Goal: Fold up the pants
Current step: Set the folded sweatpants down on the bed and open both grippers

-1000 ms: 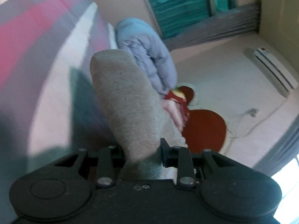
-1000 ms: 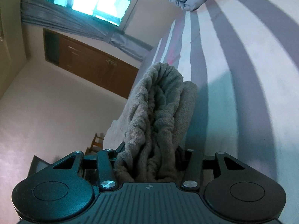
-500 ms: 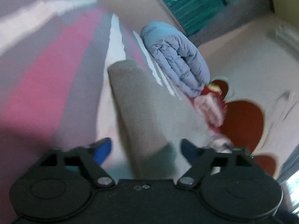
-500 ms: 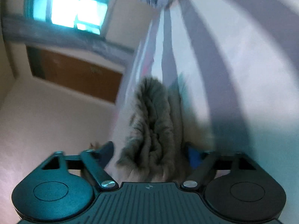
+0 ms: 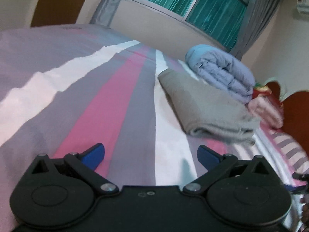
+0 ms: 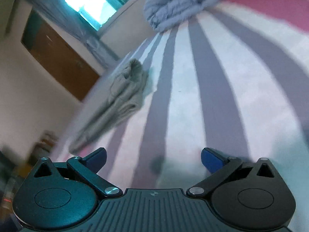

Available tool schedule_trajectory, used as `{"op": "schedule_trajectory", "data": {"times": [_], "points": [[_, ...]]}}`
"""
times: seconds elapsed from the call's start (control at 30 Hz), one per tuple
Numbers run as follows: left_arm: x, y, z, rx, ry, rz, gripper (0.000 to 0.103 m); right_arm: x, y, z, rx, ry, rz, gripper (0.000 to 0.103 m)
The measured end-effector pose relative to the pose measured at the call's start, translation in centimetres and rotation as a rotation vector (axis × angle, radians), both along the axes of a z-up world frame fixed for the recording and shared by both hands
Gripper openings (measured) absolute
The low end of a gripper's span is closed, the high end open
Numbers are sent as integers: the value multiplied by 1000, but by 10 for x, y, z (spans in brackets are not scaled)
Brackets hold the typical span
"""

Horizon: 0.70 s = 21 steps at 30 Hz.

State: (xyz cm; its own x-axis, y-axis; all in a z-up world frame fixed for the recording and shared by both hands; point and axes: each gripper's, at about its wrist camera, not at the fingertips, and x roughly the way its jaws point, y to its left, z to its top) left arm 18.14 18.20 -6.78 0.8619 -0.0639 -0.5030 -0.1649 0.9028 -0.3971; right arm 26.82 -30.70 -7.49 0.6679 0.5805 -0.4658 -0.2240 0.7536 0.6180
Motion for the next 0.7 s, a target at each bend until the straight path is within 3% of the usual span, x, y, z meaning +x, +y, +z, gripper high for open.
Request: {"op": "schedule_trajectory", "data": {"times": [0.13, 0.23, 0.37, 0.53, 0.7], "points": [[-26, -12, 12, 20, 12, 24, 97, -42, 10, 6, -132, -37, -171, 103], [-41, -18, 24, 7, -26, 48, 97, -63, 12, 16, -183, -82, -275, 103], [-64, -31, 35, 21, -67, 118, 95, -87, 18, 26, -203, -144, -299, 103], [-93, -51, 49, 90, -109, 103, 96, -109, 31, 38, -201, -205, -311, 103], [-125, -68, 61, 135, -179, 119, 96, -173, 54, 58, -266, -409, -308, 103]]}}
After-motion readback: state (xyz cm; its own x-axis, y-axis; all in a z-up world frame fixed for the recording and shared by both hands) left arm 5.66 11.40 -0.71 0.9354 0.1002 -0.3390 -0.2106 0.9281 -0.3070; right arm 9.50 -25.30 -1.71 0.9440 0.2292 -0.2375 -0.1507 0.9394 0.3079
